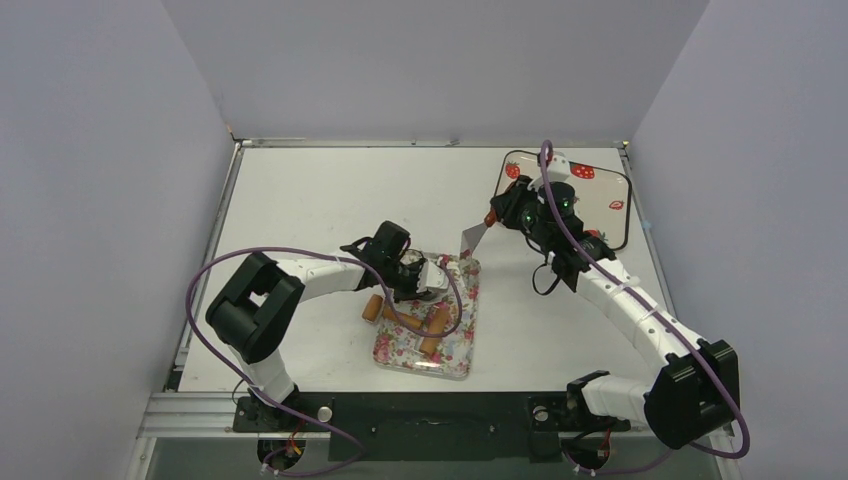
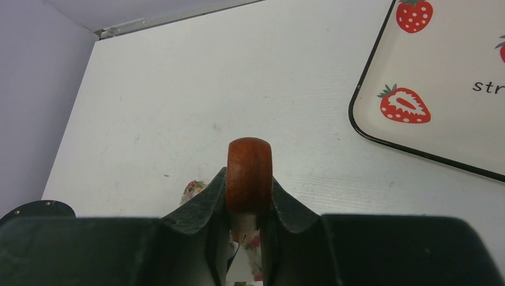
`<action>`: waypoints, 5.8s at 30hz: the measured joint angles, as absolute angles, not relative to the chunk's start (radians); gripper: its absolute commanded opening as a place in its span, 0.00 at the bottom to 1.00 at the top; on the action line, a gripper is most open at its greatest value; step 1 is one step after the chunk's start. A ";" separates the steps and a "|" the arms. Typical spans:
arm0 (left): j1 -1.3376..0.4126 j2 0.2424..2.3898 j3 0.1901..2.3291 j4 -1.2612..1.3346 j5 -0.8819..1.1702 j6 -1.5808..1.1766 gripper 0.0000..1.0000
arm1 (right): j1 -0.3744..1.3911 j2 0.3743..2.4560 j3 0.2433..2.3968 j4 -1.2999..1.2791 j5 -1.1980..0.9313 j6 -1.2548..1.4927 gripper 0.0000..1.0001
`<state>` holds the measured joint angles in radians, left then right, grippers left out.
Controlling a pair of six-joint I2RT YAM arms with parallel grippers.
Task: Roll out the dumpling wrappers from the dough
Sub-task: Remove the dumpling wrapper from the work surface.
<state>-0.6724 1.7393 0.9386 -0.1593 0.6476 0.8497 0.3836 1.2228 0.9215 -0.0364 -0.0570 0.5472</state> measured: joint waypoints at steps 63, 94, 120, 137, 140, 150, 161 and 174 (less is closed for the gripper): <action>-0.706 1.745 1.147 -0.292 0.010 -0.115 0.33 | 0.399 1.305 1.020 -0.071 -0.166 0.509 0.00; -0.759 1.810 1.090 -0.137 0.090 0.488 0.08 | 0.372 1.281 0.966 -0.009 -0.189 0.514 0.00; -0.771 1.859 1.222 -0.218 0.444 0.963 0.39 | 0.354 1.216 0.918 -0.019 -0.166 0.522 0.00; -0.878 1.731 1.233 -0.252 0.169 0.274 0.32 | 0.354 1.254 0.920 0.037 -0.170 0.543 0.00; -0.916 1.731 1.232 -0.250 0.080 0.100 0.33 | 0.354 1.254 0.920 0.037 -0.170 0.543 0.00; -0.946 1.781 1.222 -0.209 -0.117 -0.017 0.31 | 0.354 1.244 0.907 0.044 -0.168 0.547 0.00; -0.963 1.836 1.222 -0.236 -0.191 -0.070 0.32 | 0.354 1.230 0.896 0.044 -0.163 0.547 0.00; -0.970 1.813 1.233 -0.315 -0.154 -0.214 0.40 | 0.345 1.221 0.893 0.033 -0.165 0.543 0.00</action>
